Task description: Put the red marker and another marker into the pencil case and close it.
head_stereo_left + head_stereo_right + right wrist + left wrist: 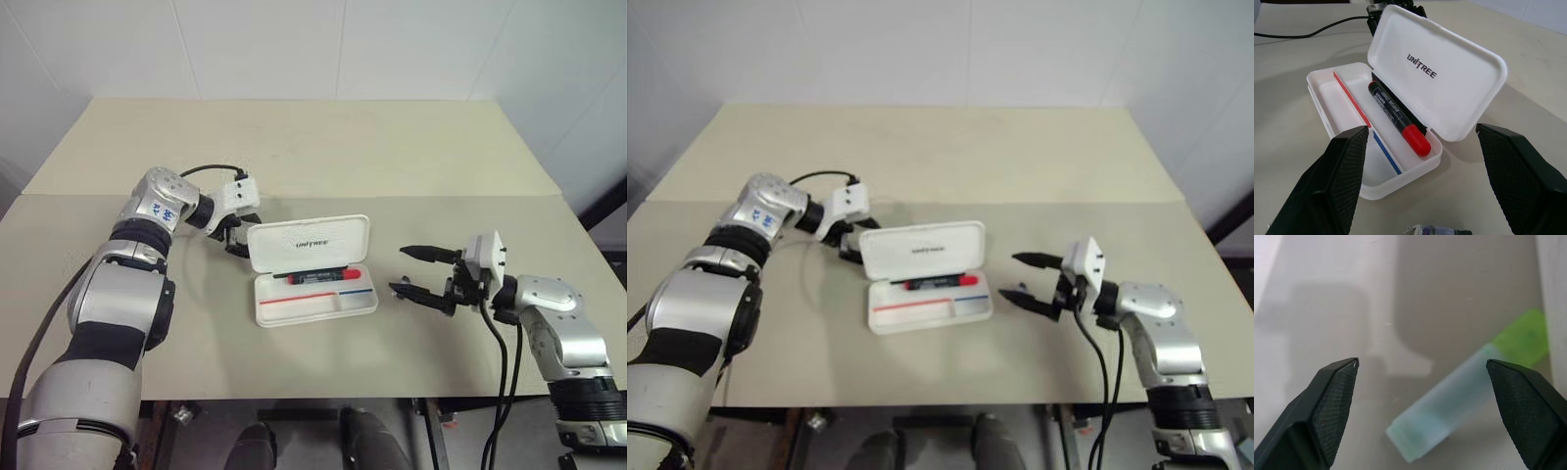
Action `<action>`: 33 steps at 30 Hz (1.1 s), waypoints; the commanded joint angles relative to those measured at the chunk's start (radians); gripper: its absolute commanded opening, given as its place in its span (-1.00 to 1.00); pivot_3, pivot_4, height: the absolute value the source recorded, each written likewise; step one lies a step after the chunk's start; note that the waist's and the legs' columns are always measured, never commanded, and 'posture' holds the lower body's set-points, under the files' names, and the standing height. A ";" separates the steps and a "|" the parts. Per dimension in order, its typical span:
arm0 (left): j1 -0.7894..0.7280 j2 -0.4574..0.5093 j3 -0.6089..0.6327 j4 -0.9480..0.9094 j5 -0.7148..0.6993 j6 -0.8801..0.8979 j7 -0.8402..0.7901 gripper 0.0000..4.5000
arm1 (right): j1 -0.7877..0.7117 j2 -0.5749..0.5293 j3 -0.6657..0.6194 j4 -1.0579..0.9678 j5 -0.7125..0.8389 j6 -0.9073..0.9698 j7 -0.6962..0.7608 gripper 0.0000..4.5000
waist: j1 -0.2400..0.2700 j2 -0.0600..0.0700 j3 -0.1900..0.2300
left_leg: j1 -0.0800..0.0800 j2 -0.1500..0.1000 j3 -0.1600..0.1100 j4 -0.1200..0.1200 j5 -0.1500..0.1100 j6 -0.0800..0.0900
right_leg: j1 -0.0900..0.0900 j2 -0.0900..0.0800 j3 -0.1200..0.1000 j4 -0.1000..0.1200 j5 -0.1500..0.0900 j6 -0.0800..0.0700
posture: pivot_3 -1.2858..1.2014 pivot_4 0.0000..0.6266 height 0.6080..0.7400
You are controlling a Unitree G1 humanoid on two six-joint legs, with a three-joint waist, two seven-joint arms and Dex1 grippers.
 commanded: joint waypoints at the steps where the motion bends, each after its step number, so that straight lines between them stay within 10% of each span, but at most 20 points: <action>1: -0.020 0.017 -0.018 0.003 0.022 -0.021 -0.066 0.98 | 0.014 -0.020 -0.038 -0.052 0.023 -0.001 -0.009 1.00 | -0.001 0.000 0.000 | 0.000 0.000 0.000 0.000 0.000 0.000 | 0.000 0.000 0.000 0.000 0.000 0.000 | 0.03 -0.52 1.00; 33: 0.007 0.031 -0.062 0.018 0.104 -0.037 0.004 0.98 | 0.069 -0.069 -0.094 -0.087 0.082 0.010 0.017 1.00 | -0.002 0.000 0.000 | 0.001 0.000 0.000 0.001 0.000 0.000 | 0.001 0.000 0.000 0.001 0.000 0.000 | 0.03 -0.52 1.00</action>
